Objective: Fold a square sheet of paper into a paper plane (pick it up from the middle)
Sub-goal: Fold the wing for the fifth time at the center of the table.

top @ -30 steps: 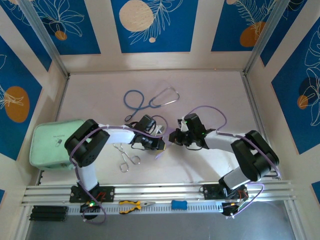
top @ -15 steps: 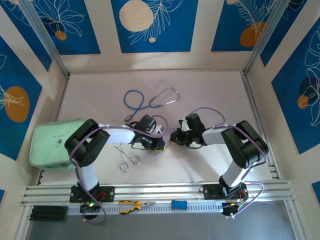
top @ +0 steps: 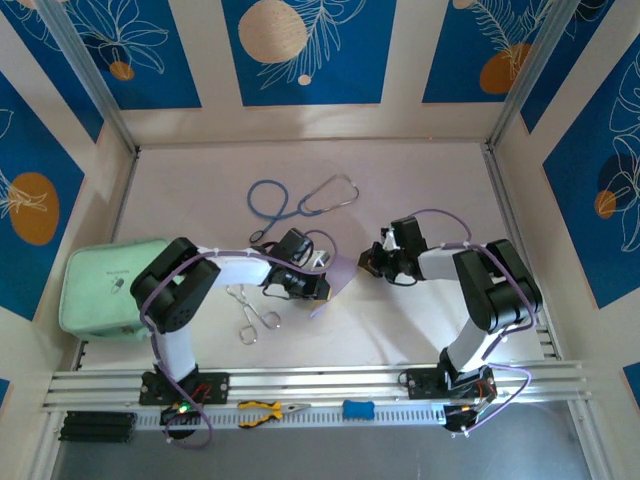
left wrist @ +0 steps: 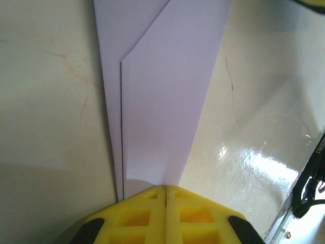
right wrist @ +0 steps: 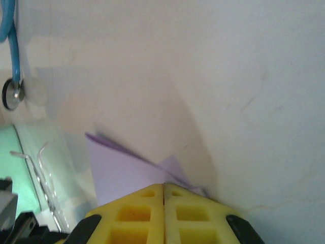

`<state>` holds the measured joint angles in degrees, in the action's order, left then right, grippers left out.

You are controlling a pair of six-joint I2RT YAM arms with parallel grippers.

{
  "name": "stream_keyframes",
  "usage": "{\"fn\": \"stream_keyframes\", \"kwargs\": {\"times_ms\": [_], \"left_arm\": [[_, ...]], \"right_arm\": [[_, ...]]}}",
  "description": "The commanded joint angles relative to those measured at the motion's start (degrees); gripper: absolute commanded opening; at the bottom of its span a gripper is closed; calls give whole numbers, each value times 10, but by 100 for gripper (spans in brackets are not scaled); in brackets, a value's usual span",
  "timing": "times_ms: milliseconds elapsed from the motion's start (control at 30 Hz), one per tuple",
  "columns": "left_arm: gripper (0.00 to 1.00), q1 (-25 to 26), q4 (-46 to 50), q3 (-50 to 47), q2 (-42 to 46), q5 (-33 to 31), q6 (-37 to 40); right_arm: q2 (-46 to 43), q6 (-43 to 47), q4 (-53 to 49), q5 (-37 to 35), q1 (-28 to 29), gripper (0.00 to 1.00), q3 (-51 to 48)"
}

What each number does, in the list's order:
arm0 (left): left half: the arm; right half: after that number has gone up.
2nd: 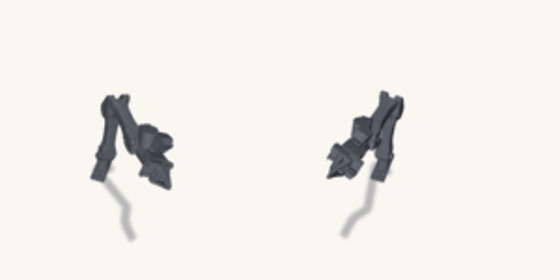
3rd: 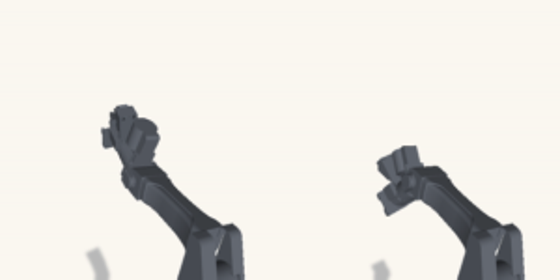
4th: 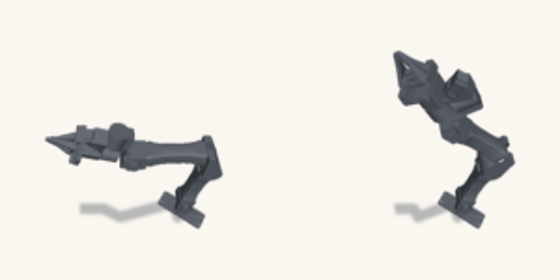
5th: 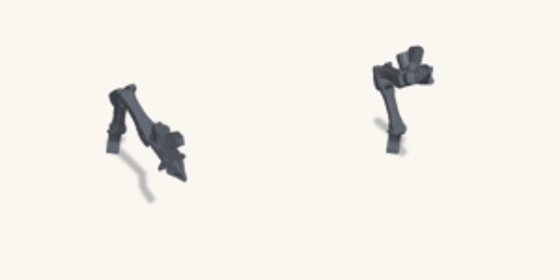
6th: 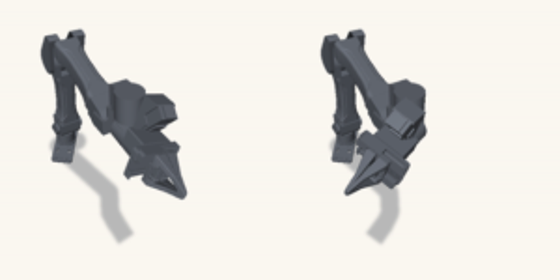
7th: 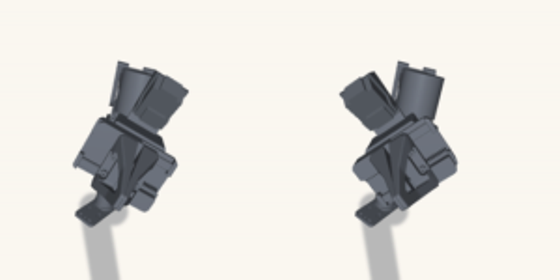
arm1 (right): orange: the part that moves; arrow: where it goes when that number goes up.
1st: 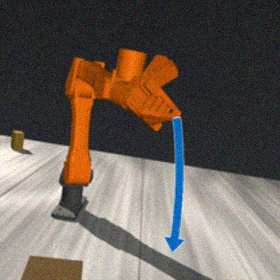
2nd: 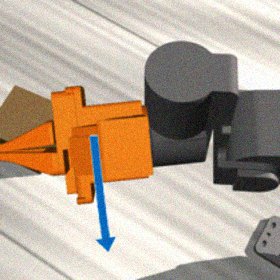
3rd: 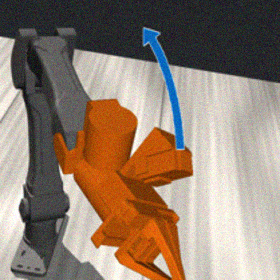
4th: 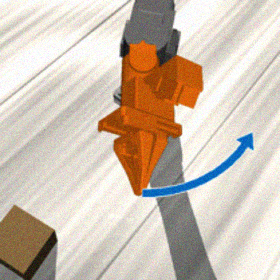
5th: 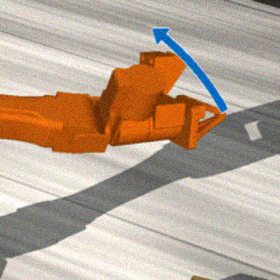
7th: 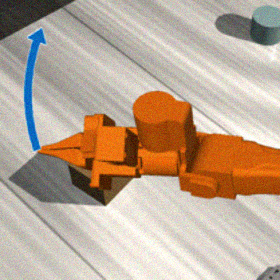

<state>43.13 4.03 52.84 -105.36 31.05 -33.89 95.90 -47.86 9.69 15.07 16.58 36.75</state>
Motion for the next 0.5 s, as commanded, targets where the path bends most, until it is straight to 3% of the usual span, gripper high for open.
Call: {"fn": "stream_keyframes", "kwargs": {"times_ms": [0,133,300,467], "left_arm": [[0,0,74,-13,-27,-30,17],[0,0,74,-14,-25,-31,17],[0,1,71,-16,-20,-34,14],[0,1,69,-18,-13,-36,13]], "right_arm": [[12,-5,-48,-71,-24,8,14],[-12,14,-81,-69,-22,8,35],[-103,35,-105,-96,7,9,25],[-111,30,-54,-20,41,9,-5]]}}
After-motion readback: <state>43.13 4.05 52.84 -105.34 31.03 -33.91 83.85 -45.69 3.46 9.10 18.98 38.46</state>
